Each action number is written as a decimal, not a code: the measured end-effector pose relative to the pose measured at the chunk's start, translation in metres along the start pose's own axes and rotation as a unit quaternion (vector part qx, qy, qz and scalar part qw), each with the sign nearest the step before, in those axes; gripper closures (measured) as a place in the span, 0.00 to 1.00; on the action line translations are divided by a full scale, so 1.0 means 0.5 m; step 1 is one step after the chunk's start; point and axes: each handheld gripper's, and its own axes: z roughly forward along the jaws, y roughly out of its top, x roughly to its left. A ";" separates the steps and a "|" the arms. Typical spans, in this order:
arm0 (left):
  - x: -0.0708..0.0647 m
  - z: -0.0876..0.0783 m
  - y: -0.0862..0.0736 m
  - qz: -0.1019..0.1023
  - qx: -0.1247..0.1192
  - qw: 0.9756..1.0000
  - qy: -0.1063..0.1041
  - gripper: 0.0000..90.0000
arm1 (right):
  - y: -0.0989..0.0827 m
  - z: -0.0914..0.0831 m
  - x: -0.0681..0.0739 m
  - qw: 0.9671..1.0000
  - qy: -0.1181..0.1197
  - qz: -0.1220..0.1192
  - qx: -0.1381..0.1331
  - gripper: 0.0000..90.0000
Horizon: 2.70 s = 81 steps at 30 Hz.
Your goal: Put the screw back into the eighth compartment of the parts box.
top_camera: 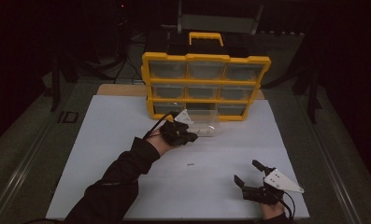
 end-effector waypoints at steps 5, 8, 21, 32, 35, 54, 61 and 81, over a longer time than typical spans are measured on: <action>0.001 -0.018 0.018 0.004 -0.007 1.000 0.005 0.96 | -0.001 0.001 0.000 1.000 0.002 0.002 0.001 0.10; 0.005 -0.027 0.031 0.007 -0.006 1.000 0.009 0.96 | 0.000 0.001 0.000 1.000 0.001 0.001 0.000 0.10; 0.040 -0.046 0.082 -0.011 -0.035 0.999 0.028 0.96 | -0.001 0.000 -0.001 1.000 0.002 0.002 -0.001 0.10; 0.061 -0.018 0.105 -0.035 -0.035 0.997 0.055 0.96 | 0.000 0.000 -0.001 1.000 0.004 0.001 -0.003 0.10; 0.065 -0.008 0.102 -0.039 -0.034 0.997 0.060 0.96 | -0.001 0.000 -0.001 1.000 0.005 0.002 -0.003 0.10; 0.101 0.050 0.089 -0.089 -0.017 0.992 0.092 0.96 | -0.001 0.000 -0.001 1.000 0.007 0.002 -0.003 0.10; 0.119 0.075 0.075 -0.114 0.002 0.988 0.102 0.96 | -0.001 -0.001 -0.001 1.000 0.005 0.003 -0.003 0.10; 0.127 0.129 0.075 -0.128 0.047 0.985 0.106 0.96 | -0.001 -0.003 -0.005 1.000 0.005 0.007 -0.005 0.10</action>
